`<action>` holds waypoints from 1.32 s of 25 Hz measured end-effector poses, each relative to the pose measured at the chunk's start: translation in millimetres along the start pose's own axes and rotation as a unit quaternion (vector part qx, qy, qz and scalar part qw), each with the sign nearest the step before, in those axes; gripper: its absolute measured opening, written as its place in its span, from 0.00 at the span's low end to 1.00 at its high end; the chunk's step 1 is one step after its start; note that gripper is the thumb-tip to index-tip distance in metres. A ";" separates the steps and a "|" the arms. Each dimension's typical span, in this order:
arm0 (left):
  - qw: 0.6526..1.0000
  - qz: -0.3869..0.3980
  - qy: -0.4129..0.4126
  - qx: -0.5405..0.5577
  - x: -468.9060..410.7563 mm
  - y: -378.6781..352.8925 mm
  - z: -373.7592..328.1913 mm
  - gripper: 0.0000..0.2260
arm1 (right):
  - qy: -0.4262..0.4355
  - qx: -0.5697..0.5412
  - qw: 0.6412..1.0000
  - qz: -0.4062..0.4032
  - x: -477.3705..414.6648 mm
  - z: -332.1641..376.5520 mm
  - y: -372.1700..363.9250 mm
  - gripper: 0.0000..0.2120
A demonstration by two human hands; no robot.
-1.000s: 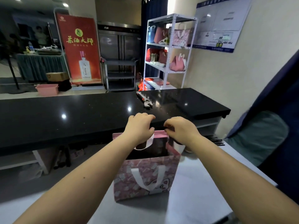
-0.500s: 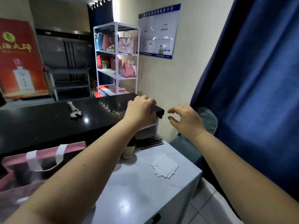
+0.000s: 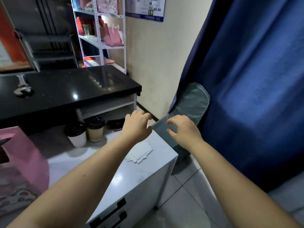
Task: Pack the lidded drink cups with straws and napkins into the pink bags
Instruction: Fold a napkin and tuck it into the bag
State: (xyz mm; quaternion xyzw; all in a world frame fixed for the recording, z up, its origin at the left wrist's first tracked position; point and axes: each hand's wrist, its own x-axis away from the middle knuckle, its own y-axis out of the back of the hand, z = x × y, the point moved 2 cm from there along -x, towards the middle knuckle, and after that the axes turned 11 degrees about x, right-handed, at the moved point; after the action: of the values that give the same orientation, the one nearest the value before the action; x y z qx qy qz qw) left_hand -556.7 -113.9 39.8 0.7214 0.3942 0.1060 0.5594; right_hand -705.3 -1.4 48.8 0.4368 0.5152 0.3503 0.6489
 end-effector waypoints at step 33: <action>0.901 -0.067 0.421 0.086 29.9 -183.5 115.2 0.23 | 0.185 -0.183 0.942 0.213 -102.7 2.0 -283.3 0.18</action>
State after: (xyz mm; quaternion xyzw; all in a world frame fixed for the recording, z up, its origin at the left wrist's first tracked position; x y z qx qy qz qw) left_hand -550.9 -165.1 -172.8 0.6269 0.6474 0.3279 0.2835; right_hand -725.0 -200.5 -176.6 0.3372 0.4482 0.6432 0.5214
